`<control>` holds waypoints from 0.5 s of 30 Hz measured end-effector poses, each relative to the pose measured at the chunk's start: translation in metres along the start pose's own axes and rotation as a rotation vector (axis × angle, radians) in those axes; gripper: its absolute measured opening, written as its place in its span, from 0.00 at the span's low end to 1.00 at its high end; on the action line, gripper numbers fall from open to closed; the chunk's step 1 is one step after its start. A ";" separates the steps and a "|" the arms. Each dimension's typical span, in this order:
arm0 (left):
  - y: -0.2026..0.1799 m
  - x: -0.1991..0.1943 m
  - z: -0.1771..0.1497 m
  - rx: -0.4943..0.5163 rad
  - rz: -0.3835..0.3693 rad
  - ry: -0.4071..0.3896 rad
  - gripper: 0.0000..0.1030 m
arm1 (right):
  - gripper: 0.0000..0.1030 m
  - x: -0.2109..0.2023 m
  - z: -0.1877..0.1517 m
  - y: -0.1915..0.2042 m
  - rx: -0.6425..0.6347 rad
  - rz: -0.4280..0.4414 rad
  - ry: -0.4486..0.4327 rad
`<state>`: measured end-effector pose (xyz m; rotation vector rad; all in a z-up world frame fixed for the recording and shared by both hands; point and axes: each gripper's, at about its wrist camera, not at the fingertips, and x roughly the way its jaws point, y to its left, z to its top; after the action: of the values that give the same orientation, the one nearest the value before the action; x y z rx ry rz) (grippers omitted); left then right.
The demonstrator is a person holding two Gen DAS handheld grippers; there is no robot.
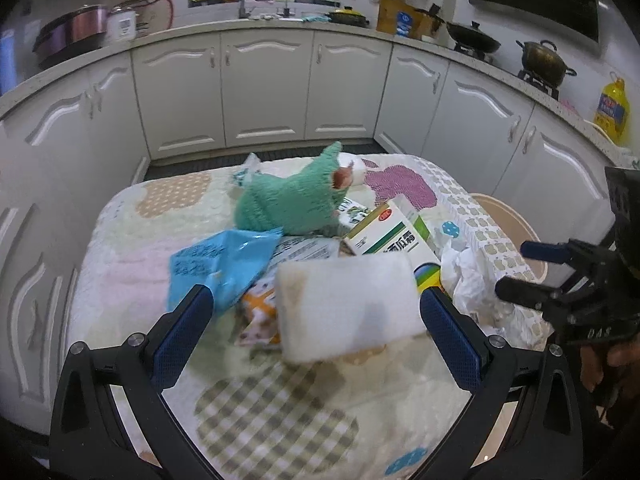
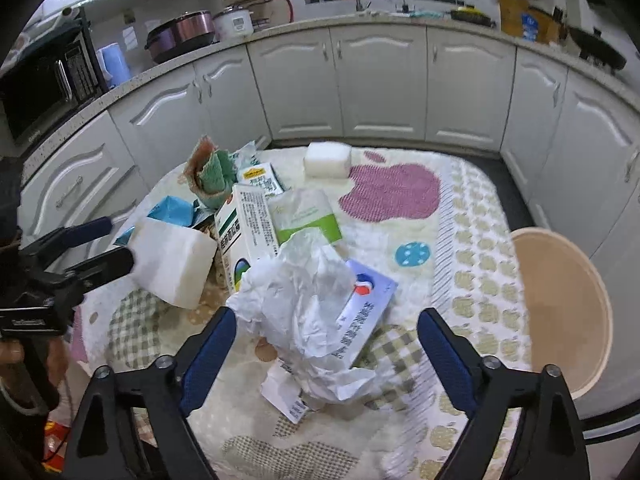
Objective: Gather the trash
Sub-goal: 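Grasp the crumpled tissue with the right tool while the left tool grasps the white sponge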
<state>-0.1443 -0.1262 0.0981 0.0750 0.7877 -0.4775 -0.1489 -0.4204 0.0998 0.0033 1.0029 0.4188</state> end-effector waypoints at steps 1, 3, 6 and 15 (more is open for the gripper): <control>-0.002 0.005 0.003 0.004 -0.006 0.005 1.00 | 0.82 0.002 0.001 0.001 -0.001 0.008 0.001; -0.002 0.013 0.007 0.009 -0.004 0.013 0.98 | 0.78 0.007 0.003 0.004 -0.012 0.024 0.004; -0.001 0.024 0.009 0.011 -0.011 0.047 0.77 | 0.48 0.020 0.005 0.009 -0.033 0.056 0.020; 0.006 0.020 0.009 -0.033 -0.057 0.069 0.36 | 0.17 0.004 0.009 0.002 0.039 0.191 -0.037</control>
<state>-0.1233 -0.1306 0.0900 0.0383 0.8668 -0.5182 -0.1405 -0.4152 0.1021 0.1418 0.9777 0.5716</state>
